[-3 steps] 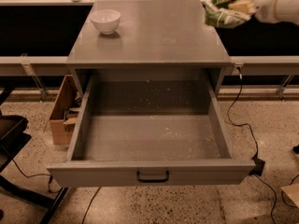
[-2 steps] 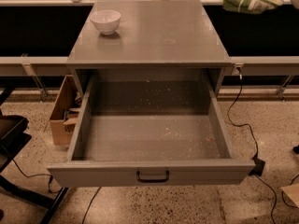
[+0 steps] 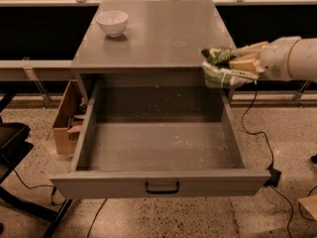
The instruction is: Place green jalapeno chip bag into top drawer
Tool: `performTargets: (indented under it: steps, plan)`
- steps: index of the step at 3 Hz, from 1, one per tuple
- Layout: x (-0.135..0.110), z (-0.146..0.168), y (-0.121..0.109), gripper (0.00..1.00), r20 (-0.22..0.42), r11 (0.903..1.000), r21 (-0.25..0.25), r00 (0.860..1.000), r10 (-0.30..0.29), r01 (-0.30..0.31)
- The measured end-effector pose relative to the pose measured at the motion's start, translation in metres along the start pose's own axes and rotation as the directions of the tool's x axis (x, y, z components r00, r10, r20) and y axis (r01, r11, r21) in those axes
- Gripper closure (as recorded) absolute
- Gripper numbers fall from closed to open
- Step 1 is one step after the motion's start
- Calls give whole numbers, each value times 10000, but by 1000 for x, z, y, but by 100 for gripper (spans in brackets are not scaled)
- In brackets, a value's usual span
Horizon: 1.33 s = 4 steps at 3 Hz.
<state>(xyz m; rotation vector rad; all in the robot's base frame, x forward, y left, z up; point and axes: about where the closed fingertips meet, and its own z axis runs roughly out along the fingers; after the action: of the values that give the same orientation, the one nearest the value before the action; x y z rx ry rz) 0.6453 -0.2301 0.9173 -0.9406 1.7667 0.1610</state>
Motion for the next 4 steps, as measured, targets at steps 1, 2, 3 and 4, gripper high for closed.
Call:
performTargets:
  steps: [1,2,3,4]
  plan:
    - [32,65,37,100,307,9889,-1475,9992,253,-205]
    - [68,117,61,100,79,9797,-1952,9988,479,-454]
    - [95,152,75,100,-153,9880,-1513,9995,291,-311]
    - [103,159,101,100,-294,9870,-1606,9995,-62,14]
